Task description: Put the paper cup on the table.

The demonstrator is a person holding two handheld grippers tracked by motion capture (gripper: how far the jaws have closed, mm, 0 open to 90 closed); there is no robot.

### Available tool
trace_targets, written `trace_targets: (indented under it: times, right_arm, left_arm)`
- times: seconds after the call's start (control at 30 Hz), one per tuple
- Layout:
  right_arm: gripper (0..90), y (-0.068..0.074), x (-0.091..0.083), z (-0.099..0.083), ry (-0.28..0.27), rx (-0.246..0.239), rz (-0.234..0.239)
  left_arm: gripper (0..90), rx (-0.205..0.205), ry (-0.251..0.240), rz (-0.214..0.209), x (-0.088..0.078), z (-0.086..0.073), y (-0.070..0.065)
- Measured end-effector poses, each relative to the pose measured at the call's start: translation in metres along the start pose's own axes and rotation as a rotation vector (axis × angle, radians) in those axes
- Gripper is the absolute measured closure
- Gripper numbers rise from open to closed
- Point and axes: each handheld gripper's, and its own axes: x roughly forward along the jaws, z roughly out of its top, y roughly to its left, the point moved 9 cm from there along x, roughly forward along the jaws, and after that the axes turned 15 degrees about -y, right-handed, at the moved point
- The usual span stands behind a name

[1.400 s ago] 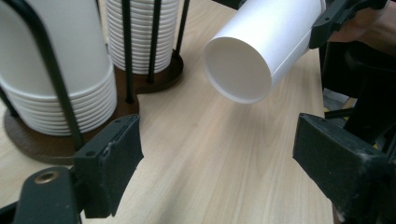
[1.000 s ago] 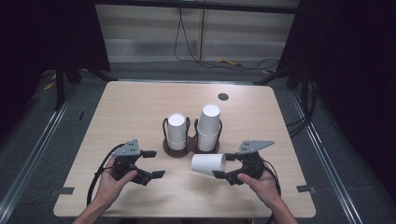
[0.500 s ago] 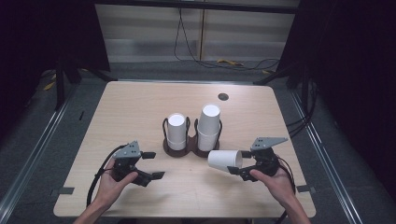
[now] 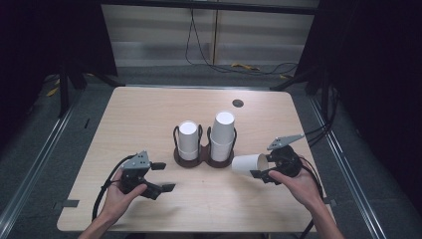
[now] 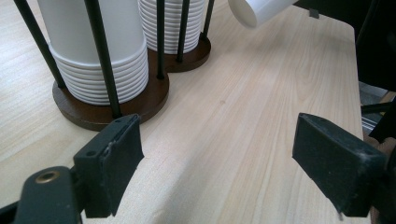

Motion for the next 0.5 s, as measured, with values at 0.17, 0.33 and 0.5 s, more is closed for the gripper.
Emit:
trace_targets:
  times: [0.17, 0.33, 0.5]
  right_arm:
    - [24.8, -0.011, -0.001, 0.004, 0.052, -0.007, -0.027]
    - [24.8, -0.020, 0.000, 0.007, 0.104, -0.004, -0.051]
    - [24.8, -0.029, 0.000, 0.009, 0.167, -0.008, -0.078]
  left_arm:
    - [15.8, 0.008, 0.000, -0.004, 0.000, 0.000, -0.001]
    - [15.8, 0.006, 0.000, -0.006, 0.000, 0.001, -0.002]
    - [15.8, 0.008, 0.000, -0.004, 0.000, 0.000, -0.001]
